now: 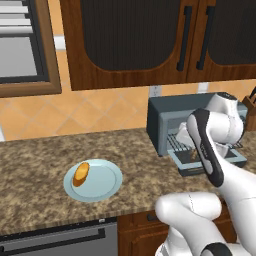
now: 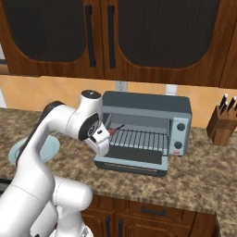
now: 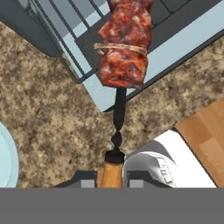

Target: Pick up the kebab skewer and baguette bread, and place them inside the toaster oven. Close the toaster oven door and start by setting the timer.

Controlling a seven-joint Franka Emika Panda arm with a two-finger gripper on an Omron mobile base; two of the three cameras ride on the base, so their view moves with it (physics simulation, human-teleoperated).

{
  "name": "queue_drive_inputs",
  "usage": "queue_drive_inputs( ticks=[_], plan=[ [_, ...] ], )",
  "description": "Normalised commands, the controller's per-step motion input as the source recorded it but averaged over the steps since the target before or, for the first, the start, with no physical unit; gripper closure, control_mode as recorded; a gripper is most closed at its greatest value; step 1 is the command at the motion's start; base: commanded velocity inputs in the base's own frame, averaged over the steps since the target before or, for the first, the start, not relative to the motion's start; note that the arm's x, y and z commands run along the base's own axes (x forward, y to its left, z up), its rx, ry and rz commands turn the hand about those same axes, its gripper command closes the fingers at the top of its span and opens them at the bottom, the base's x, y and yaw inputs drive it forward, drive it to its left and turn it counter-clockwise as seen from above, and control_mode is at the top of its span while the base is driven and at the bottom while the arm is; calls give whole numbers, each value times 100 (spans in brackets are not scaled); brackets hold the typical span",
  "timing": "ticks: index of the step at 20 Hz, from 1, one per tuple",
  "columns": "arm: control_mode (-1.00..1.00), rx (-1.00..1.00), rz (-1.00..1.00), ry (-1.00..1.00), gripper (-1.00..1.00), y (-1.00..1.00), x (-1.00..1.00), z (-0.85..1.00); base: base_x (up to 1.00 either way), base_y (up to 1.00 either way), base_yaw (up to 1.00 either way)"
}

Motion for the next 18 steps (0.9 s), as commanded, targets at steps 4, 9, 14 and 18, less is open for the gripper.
queue_drive_inputs(
  ticks=[4, 9, 14, 18],
  plan=[
    [-100, 0, -16, -19, 100, -45, 7, -5, 0, 0, 0],
    [-100, 0, -3, -11, 100, -37, 51, 0, 0, 0, 0],
    [-100, 0, -3, 0, 100, -13, 53, 0, 0, 0, 0],
    [-100, 0, -9, 0, 100, -27, 55, 0, 0, 0, 0]
  ],
)
